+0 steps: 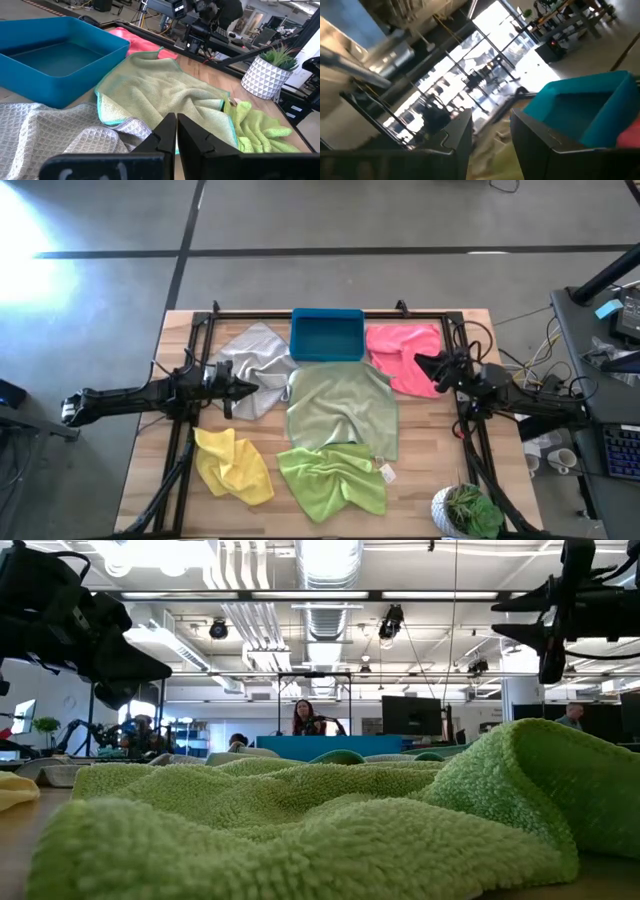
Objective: Fold microfiber towels
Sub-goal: Fold the light green microfiber cloth
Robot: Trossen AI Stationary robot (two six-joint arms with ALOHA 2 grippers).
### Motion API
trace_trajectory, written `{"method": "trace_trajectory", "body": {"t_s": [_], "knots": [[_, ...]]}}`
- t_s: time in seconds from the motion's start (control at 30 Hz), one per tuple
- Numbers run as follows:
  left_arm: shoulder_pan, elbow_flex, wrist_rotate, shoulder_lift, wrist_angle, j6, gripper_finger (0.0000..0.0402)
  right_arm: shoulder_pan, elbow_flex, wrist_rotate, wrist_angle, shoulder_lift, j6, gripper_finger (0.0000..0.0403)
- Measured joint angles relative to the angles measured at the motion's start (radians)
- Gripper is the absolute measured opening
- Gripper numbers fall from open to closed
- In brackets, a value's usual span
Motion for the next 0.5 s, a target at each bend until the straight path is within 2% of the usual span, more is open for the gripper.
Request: {"method": "trace_trajectory", "body": {"t_s": [0.23,0.3,0.4,0.5], "knots": [[0.0,-0.001,0.0,0.0,0.03,0.0,0.0,0.0,0.001,-0.021,0.126,0.0,0.079,0.0123],[-0.001,-0.001,0.001,0.0,0.066,-0.001,0.0,0.0,0.005,-0.062,0.172,0.0,0.081,0.0123],[-0.001,-0.001,0.001,0.0,0.142,-0.001,0.0,0.0,0.059,-0.153,0.125,0.001,0.079,0.0123],[-0.001,-0.001,0.001,0.0,0.267,-0.002,0.0,0.0,0.161,-0.203,-0.038,0.01,0.043,0.0123]]}}
